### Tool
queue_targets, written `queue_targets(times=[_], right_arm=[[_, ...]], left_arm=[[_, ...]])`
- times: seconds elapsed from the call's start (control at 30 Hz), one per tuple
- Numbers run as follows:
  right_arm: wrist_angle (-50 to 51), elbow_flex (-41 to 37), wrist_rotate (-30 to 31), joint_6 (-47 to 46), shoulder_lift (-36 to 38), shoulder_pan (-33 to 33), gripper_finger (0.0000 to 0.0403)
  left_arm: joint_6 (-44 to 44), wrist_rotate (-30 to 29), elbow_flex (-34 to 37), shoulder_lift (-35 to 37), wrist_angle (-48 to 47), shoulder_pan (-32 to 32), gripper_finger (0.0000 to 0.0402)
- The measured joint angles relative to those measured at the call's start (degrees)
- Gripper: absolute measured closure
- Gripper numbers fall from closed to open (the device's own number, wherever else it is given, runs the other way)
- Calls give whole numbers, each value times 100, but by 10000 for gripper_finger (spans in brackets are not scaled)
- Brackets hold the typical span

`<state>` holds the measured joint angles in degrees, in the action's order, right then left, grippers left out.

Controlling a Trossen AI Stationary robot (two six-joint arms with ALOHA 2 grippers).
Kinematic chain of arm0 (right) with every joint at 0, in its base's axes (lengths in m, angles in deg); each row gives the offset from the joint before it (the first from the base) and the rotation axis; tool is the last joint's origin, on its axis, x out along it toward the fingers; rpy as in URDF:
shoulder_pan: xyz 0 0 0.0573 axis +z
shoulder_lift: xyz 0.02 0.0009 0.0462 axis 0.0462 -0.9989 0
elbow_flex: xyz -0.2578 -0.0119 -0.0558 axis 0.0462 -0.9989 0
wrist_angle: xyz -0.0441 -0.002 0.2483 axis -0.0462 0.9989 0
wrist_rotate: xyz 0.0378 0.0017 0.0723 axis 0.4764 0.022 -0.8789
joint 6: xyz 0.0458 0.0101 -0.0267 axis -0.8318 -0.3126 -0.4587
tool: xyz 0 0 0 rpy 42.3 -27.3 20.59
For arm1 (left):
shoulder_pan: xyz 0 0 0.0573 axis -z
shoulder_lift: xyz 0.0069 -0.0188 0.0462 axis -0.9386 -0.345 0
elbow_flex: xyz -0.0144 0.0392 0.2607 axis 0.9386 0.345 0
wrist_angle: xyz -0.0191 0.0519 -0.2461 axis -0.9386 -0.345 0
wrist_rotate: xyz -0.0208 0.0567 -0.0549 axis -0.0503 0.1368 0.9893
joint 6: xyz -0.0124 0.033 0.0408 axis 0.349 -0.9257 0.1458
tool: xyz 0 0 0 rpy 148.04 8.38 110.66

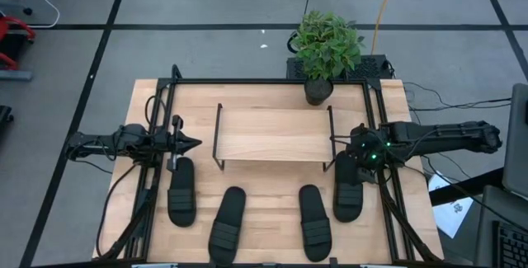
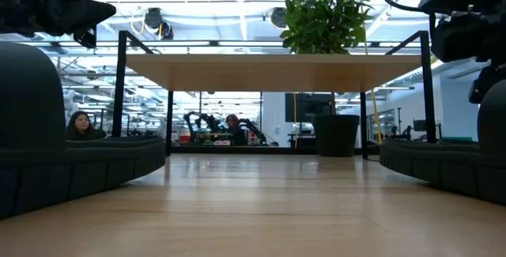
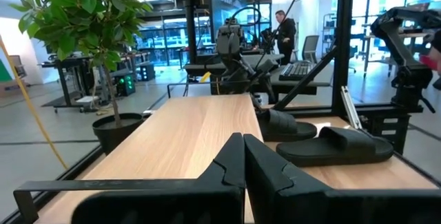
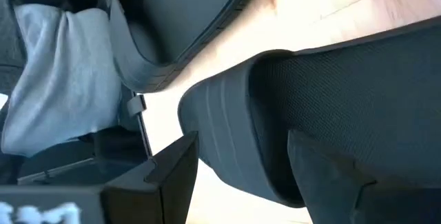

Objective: Pick and place slides into the shelf
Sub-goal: Put the top right black slide on the shelf

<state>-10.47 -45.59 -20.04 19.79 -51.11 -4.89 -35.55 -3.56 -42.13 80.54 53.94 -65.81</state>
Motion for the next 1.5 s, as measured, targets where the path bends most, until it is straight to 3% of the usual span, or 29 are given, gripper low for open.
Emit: queue_targets(times=[0.13,0.43,0.73,0.9,1.1,1.33,1.5], right_arm=[[118,-17,297,304,-8,11,187],[14,-382,226,278,-19,17,187],[-1289,-836,-165,-205,-8,444,187],[-1411,-876,-148,-280,-21,682,199],[-1421,-876,-145,-217,-24,846,250],[-1463,-876,-211,142,-24,914,382],[-1700,-876,-174,-37,-26,916,392]], left_arm=[[-48,0,0,0,-24,-2,401],[-37,0,0,0,-28,-2,401],[-27,0,0,0,-61,-2,401],[-27,0,0,0,-72,0,401],[-27,0,0,0,-72,-1,401],[-27,0,0,0,-74,0,401],[-27,0,0,0,-76,-2,401]])
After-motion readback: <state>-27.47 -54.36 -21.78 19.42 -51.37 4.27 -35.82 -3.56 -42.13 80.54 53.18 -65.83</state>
